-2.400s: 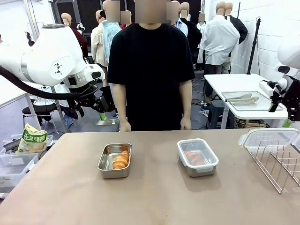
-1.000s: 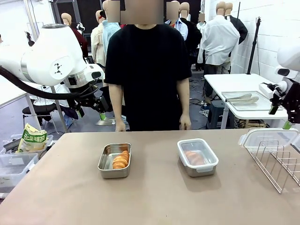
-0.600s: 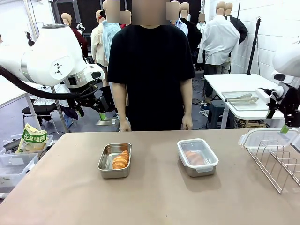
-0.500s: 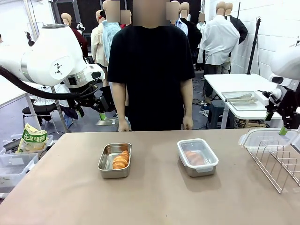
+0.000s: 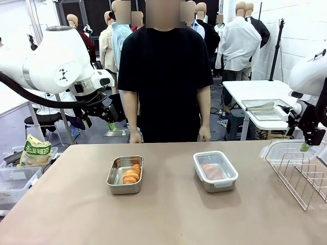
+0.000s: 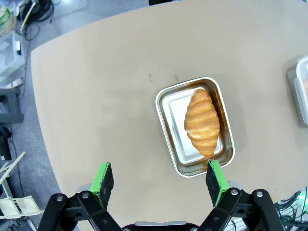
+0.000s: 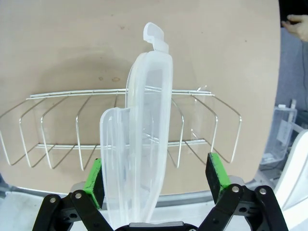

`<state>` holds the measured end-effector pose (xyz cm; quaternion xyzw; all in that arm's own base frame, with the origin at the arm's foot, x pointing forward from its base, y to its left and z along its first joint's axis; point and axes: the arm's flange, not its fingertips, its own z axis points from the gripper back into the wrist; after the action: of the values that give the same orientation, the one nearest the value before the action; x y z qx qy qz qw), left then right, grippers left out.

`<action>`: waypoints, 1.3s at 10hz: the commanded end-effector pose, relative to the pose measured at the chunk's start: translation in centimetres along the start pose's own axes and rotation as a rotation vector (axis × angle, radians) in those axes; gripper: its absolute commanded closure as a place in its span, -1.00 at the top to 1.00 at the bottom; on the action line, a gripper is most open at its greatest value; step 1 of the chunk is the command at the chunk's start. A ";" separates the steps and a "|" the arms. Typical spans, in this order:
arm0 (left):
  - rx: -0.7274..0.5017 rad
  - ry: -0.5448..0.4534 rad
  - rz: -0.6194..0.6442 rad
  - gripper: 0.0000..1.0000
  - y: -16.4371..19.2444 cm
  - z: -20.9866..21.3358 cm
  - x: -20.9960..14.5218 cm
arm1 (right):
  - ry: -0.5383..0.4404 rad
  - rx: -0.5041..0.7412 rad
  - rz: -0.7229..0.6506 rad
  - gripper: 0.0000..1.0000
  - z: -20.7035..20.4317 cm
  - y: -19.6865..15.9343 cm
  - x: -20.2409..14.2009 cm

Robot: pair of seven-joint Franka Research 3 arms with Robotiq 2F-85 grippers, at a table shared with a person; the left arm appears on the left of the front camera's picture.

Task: Place the bread in airtight containers.
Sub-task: Pick up one Airtight Container lid and hand it to the human.

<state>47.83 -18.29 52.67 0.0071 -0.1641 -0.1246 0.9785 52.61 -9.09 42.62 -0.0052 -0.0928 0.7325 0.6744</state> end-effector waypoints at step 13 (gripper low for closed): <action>0.002 0.000 0.001 1.00 0.2 0.1 -0.1 | 0.004 0.062 -0.041 -1.00 -1.5 -1.0 -0.4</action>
<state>47.83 -18.29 52.66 0.0072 -0.1641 -0.1246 0.9785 53.79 -9.30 41.36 0.0114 -0.0797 0.7277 0.6811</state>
